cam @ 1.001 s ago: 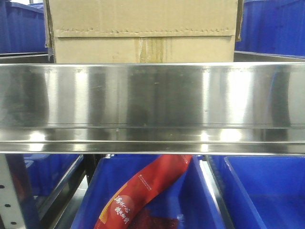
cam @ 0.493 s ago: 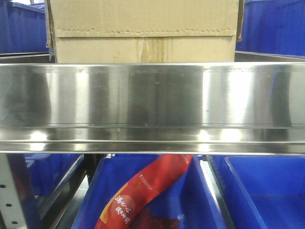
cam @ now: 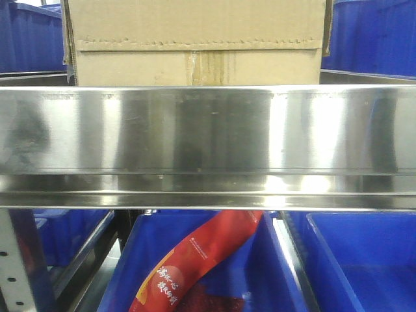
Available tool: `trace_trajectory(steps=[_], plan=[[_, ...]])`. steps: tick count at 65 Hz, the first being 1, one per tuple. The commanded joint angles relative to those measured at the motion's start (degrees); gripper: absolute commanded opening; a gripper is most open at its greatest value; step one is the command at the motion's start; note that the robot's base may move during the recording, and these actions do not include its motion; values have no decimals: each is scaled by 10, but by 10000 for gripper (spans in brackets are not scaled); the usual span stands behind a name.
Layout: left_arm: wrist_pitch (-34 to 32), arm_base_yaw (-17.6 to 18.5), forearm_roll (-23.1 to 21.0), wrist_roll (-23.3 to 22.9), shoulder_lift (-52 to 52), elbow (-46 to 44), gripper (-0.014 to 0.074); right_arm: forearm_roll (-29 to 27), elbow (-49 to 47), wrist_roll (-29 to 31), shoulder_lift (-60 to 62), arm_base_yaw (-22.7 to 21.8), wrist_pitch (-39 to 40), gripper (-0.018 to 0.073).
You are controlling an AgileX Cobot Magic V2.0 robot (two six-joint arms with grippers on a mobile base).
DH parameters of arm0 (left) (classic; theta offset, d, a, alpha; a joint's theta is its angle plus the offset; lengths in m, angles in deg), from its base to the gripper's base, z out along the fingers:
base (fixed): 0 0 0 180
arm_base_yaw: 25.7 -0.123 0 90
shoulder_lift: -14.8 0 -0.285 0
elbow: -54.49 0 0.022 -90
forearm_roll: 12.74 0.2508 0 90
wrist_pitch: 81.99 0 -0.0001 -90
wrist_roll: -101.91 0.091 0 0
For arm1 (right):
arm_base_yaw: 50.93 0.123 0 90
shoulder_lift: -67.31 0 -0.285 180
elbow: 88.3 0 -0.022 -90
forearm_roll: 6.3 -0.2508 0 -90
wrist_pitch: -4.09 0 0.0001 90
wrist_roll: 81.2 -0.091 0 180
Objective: Stack two boxes on right shelf middle
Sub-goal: 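Open both grippers to release the boxes on the shelf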
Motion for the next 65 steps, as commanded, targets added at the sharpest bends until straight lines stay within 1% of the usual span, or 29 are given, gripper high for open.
trace_trajectory(steps=[1,2,4,5,55,60,65], plan=[[-60,-2,-5,4,-7,23,-111,4,0,2,5,-2,15,-162],[-69,-2,-5,4,-7,23,-111,4,0,2,5,-2,15,-162],[-43,-2,-5,4,-7,23,-111,4,0,2,5,-2,15,-162],[-42,-2,-5,4,-7,23,-111,4,0,2,5,-2,15,-162],[-49,-2,-5,4,-7,23,-111,6,0,2,7,-2,16,-162],[-49,-2,-5,4,-7,23,-111,7,0,2,15,-9,12,-162],[-49,-2,-5,4,-7,23,-111,7,9,2,33,-27,22,-162]])
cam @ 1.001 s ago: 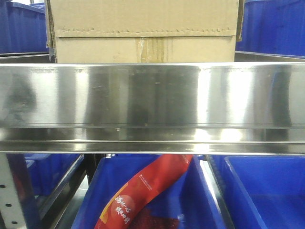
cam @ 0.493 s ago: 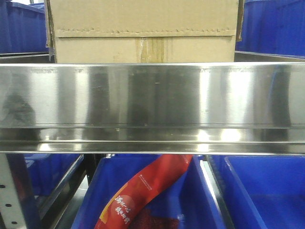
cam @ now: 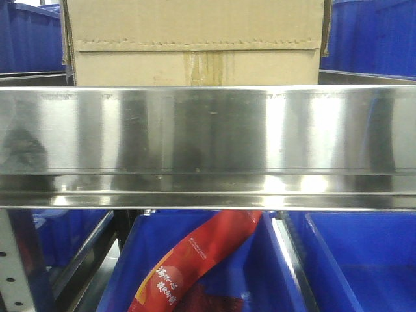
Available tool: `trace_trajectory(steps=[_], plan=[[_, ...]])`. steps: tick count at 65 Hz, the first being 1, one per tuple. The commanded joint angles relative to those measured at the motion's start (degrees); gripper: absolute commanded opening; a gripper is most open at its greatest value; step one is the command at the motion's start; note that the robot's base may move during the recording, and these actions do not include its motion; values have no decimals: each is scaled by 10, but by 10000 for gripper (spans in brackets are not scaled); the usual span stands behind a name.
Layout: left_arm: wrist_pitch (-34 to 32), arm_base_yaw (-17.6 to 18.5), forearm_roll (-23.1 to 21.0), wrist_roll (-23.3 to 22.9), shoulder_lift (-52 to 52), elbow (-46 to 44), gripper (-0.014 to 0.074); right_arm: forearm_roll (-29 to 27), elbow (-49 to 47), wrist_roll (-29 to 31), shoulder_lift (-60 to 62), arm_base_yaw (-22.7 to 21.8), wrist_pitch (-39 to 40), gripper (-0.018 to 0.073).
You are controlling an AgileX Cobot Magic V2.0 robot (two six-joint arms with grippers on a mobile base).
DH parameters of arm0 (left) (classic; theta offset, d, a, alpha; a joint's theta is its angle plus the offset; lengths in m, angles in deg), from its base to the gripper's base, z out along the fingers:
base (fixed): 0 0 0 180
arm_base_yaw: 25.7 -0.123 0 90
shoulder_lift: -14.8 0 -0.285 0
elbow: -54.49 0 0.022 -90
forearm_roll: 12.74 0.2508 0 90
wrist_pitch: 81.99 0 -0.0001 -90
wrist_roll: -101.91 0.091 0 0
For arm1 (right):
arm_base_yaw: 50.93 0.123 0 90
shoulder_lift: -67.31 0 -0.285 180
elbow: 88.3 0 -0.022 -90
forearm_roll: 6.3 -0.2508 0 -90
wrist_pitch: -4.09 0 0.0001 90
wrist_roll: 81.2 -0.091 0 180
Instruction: Stack two boxes on right shelf middle
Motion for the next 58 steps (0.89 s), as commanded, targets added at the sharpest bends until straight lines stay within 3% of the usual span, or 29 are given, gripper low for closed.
trace_trajectory(steps=[1,13,24,41,58], plan=[[-12,-2,-3,3,-3,-1,-111,7,10,2,20,-22,24,-162],[-12,-2,-3,3,-3,-1,-111,-1,97,-4,86,-87,70,-162],[-12,-2,-3,3,-3,-1,-111,-26,197,-4,158,-111,113,-162],[-12,-2,-3,3,-3,-1,-111,-26,316,-14,241,-117,175,-162],[-12,-2,-3,3,-3,-1,-111,-26,316,-43,241,-117,172,-162]])
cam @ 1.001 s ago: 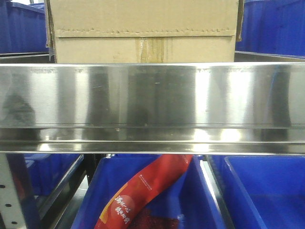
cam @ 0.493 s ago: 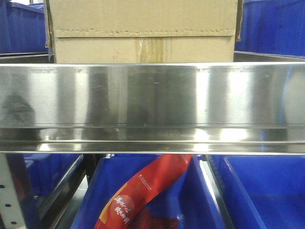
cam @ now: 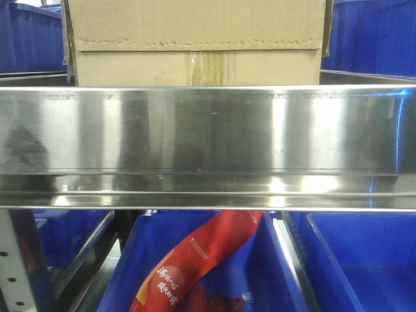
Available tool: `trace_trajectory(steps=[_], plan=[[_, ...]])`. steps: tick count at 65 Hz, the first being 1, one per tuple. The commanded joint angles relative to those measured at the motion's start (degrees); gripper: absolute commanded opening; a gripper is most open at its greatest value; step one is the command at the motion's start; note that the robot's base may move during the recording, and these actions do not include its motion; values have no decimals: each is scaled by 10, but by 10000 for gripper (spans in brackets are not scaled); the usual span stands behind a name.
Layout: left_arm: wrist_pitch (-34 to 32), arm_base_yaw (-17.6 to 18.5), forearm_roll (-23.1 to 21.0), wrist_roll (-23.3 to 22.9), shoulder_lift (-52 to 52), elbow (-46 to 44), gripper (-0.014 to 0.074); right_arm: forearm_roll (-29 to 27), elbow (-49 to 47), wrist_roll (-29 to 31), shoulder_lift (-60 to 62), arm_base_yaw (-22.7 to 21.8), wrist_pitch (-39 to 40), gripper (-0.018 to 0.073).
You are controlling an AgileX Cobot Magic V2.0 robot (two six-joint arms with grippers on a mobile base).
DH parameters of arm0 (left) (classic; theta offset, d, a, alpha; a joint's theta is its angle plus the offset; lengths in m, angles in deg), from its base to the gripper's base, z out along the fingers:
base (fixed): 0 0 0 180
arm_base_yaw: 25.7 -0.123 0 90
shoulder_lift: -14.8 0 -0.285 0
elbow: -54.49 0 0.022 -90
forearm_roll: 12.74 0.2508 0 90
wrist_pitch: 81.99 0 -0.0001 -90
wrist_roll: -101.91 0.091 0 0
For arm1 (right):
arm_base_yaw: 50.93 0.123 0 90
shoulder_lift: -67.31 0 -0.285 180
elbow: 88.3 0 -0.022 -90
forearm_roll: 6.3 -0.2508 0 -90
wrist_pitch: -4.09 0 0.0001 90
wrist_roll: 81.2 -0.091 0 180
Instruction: Stack two boxes on right shelf middle
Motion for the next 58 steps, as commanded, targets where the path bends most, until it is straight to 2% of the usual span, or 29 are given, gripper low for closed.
trace_trajectory(steps=[1,58], plan=[[-12,-2,-3,3,-3,-1,-111,-3,1,-5,2,-3,15,-162],[-12,-2,-3,3,-3,-1,-111,-3,1,-4,2,-3,18,-162]])
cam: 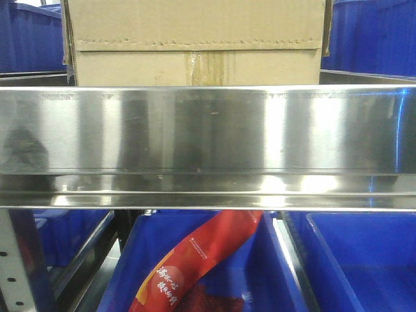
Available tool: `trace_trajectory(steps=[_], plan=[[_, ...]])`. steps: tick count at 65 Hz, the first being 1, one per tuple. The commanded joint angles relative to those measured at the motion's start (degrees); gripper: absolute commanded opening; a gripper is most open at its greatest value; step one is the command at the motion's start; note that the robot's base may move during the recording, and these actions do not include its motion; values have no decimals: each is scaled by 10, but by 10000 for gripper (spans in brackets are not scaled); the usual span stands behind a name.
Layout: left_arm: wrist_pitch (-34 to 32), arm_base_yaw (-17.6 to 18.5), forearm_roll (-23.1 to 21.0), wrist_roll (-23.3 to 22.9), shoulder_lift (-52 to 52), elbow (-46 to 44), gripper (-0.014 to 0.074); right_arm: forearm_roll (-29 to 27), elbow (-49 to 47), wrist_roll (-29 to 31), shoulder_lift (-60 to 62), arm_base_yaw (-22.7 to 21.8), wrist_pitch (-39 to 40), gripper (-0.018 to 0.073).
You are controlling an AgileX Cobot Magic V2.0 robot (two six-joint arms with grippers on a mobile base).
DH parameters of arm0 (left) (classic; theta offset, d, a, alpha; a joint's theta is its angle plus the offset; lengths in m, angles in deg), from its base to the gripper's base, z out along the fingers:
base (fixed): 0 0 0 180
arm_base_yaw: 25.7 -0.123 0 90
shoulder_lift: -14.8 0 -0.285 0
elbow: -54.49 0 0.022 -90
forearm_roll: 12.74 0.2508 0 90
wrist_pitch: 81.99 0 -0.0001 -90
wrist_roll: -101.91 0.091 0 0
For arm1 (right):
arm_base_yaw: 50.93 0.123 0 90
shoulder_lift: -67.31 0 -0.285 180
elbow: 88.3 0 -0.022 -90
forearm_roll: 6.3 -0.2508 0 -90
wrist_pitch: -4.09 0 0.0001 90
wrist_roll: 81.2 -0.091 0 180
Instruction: Stack two boxes on right shelf middle
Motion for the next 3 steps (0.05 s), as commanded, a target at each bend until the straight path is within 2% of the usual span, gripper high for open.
trace_trajectory(steps=[1,3], plan=[[-12,-2,-3,2,-3,-1,-111,-2,0,0,2,-3,14,-162],[-12,-2,-3,2,-3,-1,-111,-2,0,0,2,-3,14,-162]])
